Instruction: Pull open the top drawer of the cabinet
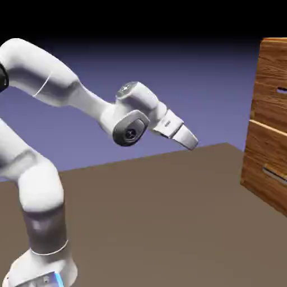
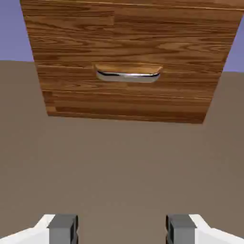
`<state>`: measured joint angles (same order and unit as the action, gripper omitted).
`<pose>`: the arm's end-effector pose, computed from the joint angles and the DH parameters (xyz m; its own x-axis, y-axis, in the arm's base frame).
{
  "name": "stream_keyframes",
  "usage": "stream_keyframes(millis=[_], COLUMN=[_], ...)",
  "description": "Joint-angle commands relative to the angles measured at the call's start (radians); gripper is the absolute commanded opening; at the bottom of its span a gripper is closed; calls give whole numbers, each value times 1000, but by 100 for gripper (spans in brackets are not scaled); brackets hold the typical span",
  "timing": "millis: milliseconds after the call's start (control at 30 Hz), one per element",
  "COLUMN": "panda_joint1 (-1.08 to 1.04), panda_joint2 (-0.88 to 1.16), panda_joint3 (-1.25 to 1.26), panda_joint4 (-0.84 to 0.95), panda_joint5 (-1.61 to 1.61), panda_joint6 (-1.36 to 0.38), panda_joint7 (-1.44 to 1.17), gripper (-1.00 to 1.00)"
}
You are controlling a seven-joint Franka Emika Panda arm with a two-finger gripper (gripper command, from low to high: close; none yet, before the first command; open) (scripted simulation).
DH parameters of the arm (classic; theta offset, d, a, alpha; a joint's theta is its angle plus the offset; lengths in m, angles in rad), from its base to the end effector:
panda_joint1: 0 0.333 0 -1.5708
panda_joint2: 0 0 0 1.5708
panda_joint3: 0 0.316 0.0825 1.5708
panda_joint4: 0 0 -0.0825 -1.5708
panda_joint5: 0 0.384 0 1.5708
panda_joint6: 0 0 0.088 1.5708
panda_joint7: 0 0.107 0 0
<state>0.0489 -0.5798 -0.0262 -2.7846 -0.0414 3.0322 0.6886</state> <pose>0.3923 0.0117 0.4738 0.5542 -0.5968 0.5803 -0.3894 -0.8020 -0.4530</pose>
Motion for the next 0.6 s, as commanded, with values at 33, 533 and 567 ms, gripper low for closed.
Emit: stream_keyframes(millis=[33,533,567], panda_joint1=[61,520,551], panda_joint2=[-16,-139,-147], panda_joint3=[-43,-369,-391], panda_joint4=[42,358,379], panda_joint5=[-69,-584,-618], panda_joint6=[-8,-68,-72], panda_joint7=[-87,-739,-783], gripper=[0,0,0])
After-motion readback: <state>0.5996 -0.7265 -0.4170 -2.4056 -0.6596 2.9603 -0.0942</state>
